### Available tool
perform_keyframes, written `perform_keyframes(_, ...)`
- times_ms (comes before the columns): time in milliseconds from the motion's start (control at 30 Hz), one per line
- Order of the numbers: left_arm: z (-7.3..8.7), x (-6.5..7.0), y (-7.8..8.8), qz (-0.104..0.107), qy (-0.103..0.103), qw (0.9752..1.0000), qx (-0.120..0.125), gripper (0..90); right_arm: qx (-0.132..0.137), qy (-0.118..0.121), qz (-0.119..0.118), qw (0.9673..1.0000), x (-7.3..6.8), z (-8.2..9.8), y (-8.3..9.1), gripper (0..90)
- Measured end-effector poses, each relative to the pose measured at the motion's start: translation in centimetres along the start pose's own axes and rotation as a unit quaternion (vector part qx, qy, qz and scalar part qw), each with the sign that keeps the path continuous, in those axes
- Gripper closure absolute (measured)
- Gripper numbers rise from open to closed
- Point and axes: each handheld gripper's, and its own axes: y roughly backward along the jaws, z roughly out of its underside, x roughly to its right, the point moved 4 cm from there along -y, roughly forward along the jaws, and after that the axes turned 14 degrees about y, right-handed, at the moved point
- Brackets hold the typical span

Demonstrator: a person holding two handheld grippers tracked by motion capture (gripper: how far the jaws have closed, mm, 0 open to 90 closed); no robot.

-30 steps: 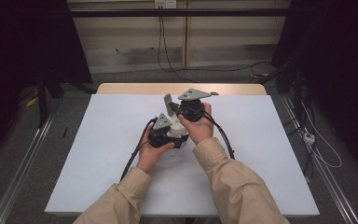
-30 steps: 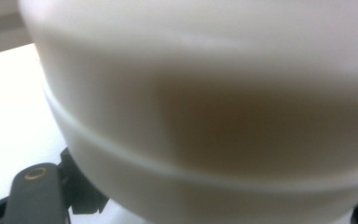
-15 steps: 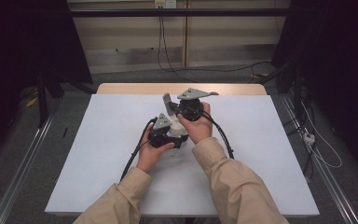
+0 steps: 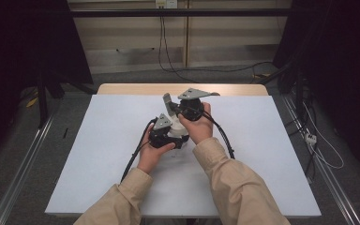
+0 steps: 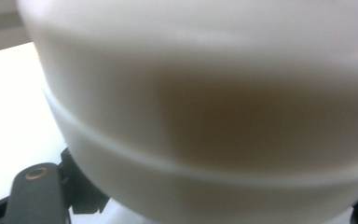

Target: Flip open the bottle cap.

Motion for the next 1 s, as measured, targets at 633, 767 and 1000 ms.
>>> perform_keyframes(633,0.00,-0.03,0.00,0.000,0.002,1.0000,0.000,18.7,0.001,-0.002,0.000,1.0000,-0.01,0.04,-0.40,90.0)
perform_keyframes(767,0.00,-0.02,0.00,-0.001,0.001,1.0000,0.000,18.7,0.002,-0.003,-0.001,1.0000,0.03,0.07,-0.44,90.0)
perform_keyframes(1000,0.00,-0.03,0.00,-0.002,-0.001,1.0000,-0.001,18.8,0.003,-0.004,-0.001,1.0000,0.03,0.09,-0.51,90.0)
